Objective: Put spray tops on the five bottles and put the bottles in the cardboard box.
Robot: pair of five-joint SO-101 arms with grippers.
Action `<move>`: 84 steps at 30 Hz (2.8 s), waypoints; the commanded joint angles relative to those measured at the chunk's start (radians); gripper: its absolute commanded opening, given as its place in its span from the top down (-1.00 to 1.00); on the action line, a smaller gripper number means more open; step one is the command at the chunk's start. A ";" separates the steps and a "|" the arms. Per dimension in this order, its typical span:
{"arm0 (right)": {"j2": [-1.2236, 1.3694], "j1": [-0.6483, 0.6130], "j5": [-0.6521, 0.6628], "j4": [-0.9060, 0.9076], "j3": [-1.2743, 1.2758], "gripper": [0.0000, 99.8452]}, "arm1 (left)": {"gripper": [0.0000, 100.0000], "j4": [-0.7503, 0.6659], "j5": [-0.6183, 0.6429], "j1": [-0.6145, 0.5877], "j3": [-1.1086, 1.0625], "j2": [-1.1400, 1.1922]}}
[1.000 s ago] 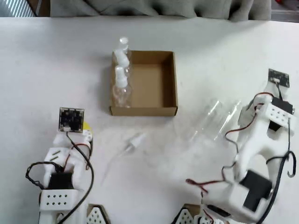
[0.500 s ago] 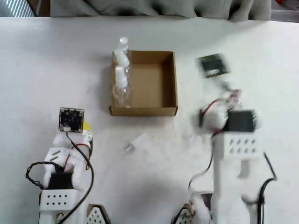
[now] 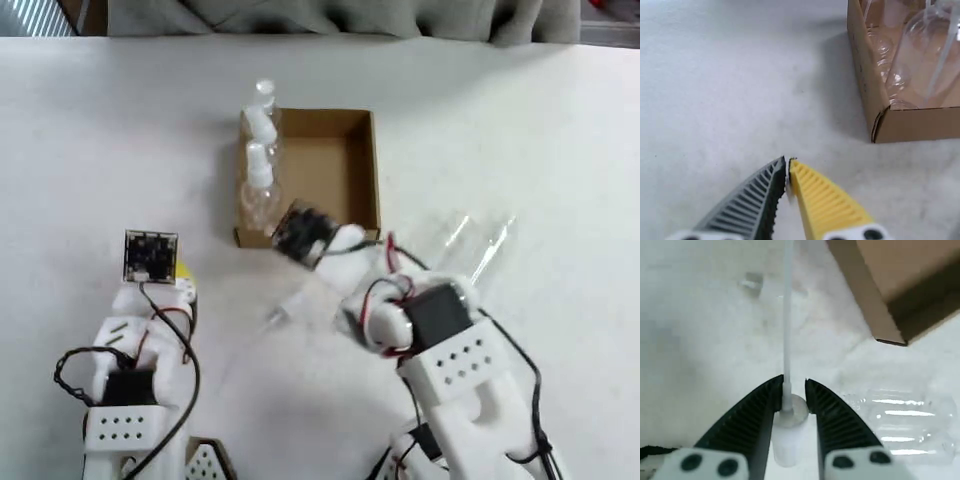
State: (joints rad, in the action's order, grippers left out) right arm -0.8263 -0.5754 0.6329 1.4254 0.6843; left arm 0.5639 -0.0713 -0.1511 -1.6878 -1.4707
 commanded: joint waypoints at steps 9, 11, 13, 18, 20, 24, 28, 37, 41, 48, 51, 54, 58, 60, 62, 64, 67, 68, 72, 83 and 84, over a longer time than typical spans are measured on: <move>-0.013 -0.154 0.180 -0.231 0.262 0.90 | 0.95 -0.026 -0.003 -0.010 0.034 -0.018; -0.013 -0.156 0.181 -0.262 0.307 0.77 | 0.95 -0.026 -0.003 -0.010 0.034 -0.018; -0.013 -0.156 0.181 -0.283 0.341 0.62 | 0.95 -0.026 -0.003 -0.010 0.034 -0.018; -0.022 -0.153 0.183 -0.280 0.348 0.45 | 0.95 -0.026 -0.003 -0.008 0.034 -0.018; -0.022 -0.150 0.183 -0.248 0.318 0.49 | 0.95 -0.026 -0.005 -0.007 0.034 -0.018; -0.022 -0.091 0.180 -0.105 0.201 0.70 | 0.95 -0.026 -0.005 -0.007 0.032 -0.018; -0.022 0.058 0.178 0.013 0.149 0.97 | 0.95 -0.026 -0.005 -0.007 0.031 -0.018; -0.022 0.274 0.189 -0.051 0.331 0.97 | 0.95 -0.026 -0.006 -0.004 0.029 -0.018; -0.022 0.272 0.181 -0.150 0.416 0.97 | 0.95 -0.023 -0.006 -0.004 0.029 -0.018; -0.013 0.222 0.178 -0.315 0.535 0.97 | 0.95 -0.021 -0.006 -0.004 0.029 -0.018; -0.013 0.168 0.098 -0.420 0.601 0.97 | 0.95 -0.021 -0.006 -0.002 0.029 -0.018; -0.013 0.136 0.014 -0.498 0.624 0.97 | 0.95 -0.021 -0.006 -0.002 0.029 -0.018; -0.013 0.111 -0.028 -0.536 0.623 0.97 | 0.95 -0.021 -0.006 -0.002 0.029 -0.018; -0.013 0.094 -0.034 -0.575 0.623 0.97 | 0.95 -0.021 -0.006 -0.002 0.029 -0.018; -0.013 0.079 -0.069 -0.627 0.623 0.97 | 0.95 -0.021 -0.006 -0.002 0.029 -0.018; -0.012 0.056 -0.106 -0.671 0.623 0.97 | 0.95 -0.021 -0.006 -0.002 0.029 -0.018; -0.012 0.005 -0.140 -0.717 0.623 0.97 | 0.95 -0.021 -0.006 -0.002 0.029 -0.018; -0.012 -0.013 -0.147 -0.736 0.623 0.97 | 0.95 -0.021 -0.006 -0.002 0.029 -0.018; -0.012 -0.085 -0.153 -0.808 0.623 0.97 | 0.95 -0.020 -0.006 -0.002 0.029 -0.018; -0.024 0.219 -0.204 -0.607 0.508 0.97 | 0.95 -0.072 -0.005 0.050 0.006 -0.018; -0.024 0.272 -0.209 -0.590 0.493 0.97 | 0.95 -0.092 -0.005 0.048 0.005 -0.018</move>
State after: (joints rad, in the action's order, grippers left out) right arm -0.8263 -0.4480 0.4503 0.7718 1.2628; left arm 0.5317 -0.0713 -0.1204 -1.6893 -1.4707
